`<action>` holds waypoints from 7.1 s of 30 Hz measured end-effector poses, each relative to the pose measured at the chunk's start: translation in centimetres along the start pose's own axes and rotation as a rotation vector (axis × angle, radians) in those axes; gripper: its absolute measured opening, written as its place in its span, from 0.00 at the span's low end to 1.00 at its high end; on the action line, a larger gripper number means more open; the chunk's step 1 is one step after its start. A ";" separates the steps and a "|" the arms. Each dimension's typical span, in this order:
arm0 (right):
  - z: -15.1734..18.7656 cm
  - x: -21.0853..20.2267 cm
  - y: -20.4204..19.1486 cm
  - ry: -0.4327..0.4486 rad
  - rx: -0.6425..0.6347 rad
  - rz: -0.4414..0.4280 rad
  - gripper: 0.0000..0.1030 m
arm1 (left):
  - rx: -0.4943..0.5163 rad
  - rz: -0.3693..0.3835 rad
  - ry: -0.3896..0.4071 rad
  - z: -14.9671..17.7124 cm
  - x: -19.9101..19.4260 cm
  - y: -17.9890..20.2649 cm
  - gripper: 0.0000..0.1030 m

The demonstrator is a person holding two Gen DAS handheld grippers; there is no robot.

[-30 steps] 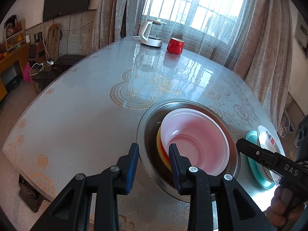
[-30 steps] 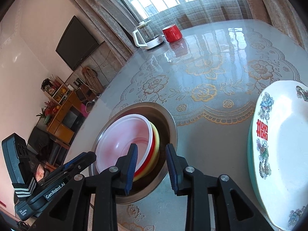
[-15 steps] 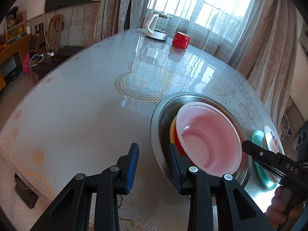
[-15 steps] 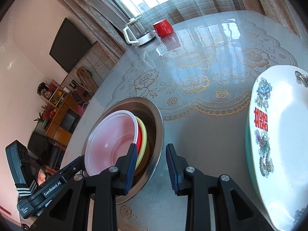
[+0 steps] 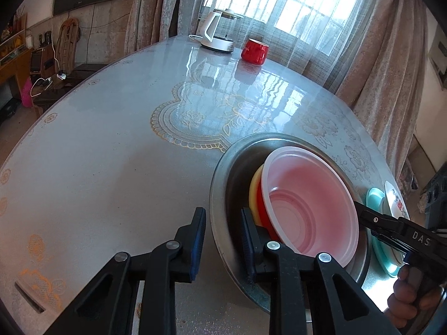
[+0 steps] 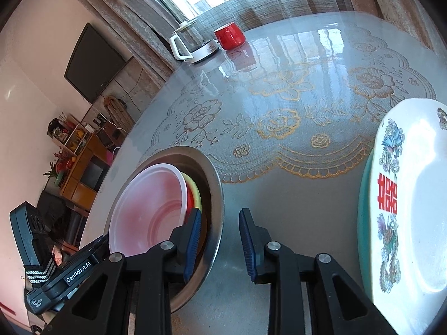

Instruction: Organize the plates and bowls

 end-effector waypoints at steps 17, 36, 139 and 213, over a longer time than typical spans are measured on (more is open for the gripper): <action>1.2 -0.4 -0.3 -0.047 0.010 -0.070 0.16 | 0.072 0.029 0.044 0.7 -1.5 1.5 0.21; 0.9 -4.5 0.6 0.044 0.013 -0.092 0.16 | 0.149 0.059 0.124 -0.6 -5.0 5.4 0.24; -0.8 -18.7 17.4 0.428 0.258 0.267 0.25 | 0.456 0.175 0.026 -1.4 2.0 27.6 0.30; 3.4 -19.0 12.4 0.585 0.085 0.499 0.43 | 0.363 -0.025 0.162 2.2 -3.3 21.3 0.79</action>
Point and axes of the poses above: each gripper's, at about its wrist camera, not at the fingertips, and x roughly the way its jaws point, y to its right, z to its underside, the point moved 6 cm from there along x, roughly the way its jaws point, and after that the axes turned 11 degrees about x, right-handed, at the moved point
